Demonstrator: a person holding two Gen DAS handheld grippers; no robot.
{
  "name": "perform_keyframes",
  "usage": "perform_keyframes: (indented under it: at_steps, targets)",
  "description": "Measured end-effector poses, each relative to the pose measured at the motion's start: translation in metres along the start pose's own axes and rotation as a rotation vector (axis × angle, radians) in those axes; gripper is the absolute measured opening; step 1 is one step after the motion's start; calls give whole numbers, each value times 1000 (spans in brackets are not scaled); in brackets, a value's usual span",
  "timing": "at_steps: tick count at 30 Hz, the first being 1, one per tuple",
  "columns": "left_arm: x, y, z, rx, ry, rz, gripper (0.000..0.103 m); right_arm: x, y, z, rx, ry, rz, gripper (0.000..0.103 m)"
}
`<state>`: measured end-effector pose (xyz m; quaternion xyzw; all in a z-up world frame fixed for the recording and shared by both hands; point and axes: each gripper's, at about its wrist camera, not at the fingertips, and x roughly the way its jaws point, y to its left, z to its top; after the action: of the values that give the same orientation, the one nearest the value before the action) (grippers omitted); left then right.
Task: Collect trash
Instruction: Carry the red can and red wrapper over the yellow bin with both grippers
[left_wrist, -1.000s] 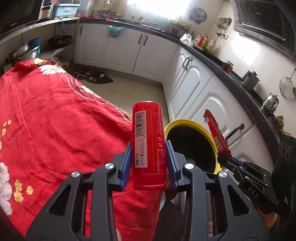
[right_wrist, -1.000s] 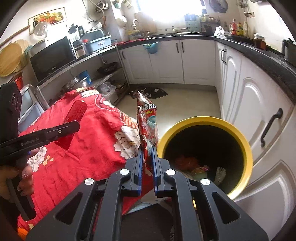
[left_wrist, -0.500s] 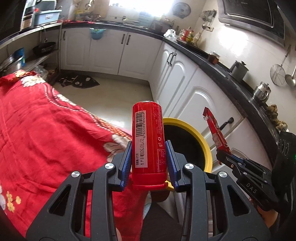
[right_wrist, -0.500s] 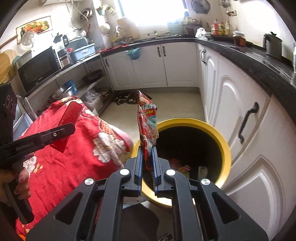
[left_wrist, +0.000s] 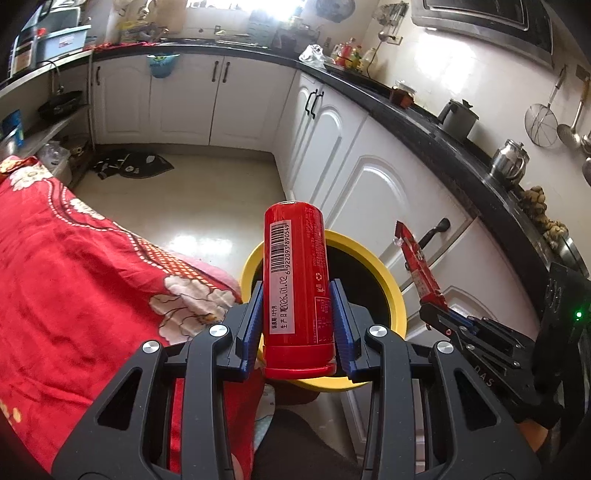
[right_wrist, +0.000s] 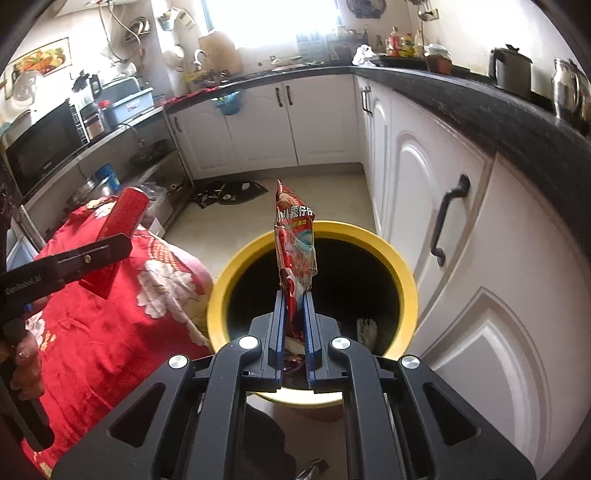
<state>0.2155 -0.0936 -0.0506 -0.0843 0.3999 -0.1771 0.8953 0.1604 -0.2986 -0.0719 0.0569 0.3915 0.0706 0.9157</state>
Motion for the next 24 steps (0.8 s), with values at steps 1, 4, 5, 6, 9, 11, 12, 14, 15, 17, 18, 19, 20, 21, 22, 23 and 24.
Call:
perform_keyframes:
  at_steps: [1, 4, 5, 6, 9, 11, 12, 14, 15, 17, 18, 19, 20, 21, 22, 23, 24]
  targets:
    - [2, 0, 0, 0, 3, -1, 28, 3, -2, -1, 4, 8, -3, 9]
    - [8, -1, -1, 2, 15, 0, 28, 9, -6, -4, 12, 27, -11, 9]
    - [11, -1, -1, 1, 20, 0, 28, 12, -7, -5, 14, 36, -14, 9]
    - [15, -1, -1, -2, 29, -4, 28, 15, -8, -7, 16, 42, -16, 9]
    - [22, -3, -1, -1, 42, -1, 28, 23, -12, -12, 26, 65, -19, 9]
    - [27, -2, -1, -1, 49, -2, 28, 28, -14, -14, 32, 77, -20, 9]
    - [31, -2, -1, 1, 55, -2, 28, 30, -15, -16, 34, 82, -20, 9]
    - [36, -2, -2, 3, 67, -6, 28, 35, -17, -18, 38, 96, -22, 9]
    - [41, -2, -3, 3, 77, -8, 28, 38, -17, -19, 39, 103, -24, 9]
    - [48, -4, -3, 3, 90, -11, 28, 44, -19, -20, 42, 113, -29, 9]
    - [50, -4, -3, 4, 95, -12, 28, 46, -20, -21, 45, 117, -31, 9]
    - [53, -4, -4, 6, 101, -11, 28, 48, -22, -22, 48, 121, -32, 9]
    - [56, -5, -4, 7, 106, -11, 28, 50, -23, -22, 52, 123, -35, 9]
    - [59, -5, -4, 6, 114, -17, 28, 51, -24, -23, 53, 127, -37, 9]
    - [62, -5, -4, 7, 121, -19, 28, 53, -25, -24, 54, 130, -39, 9]
    - [65, -6, -4, 10, 126, -16, 28, 54, -26, -24, 54, 133, -42, 9]
    - [67, -6, -4, 11, 129, -16, 28, 56, -26, -24, 53, 134, -43, 9]
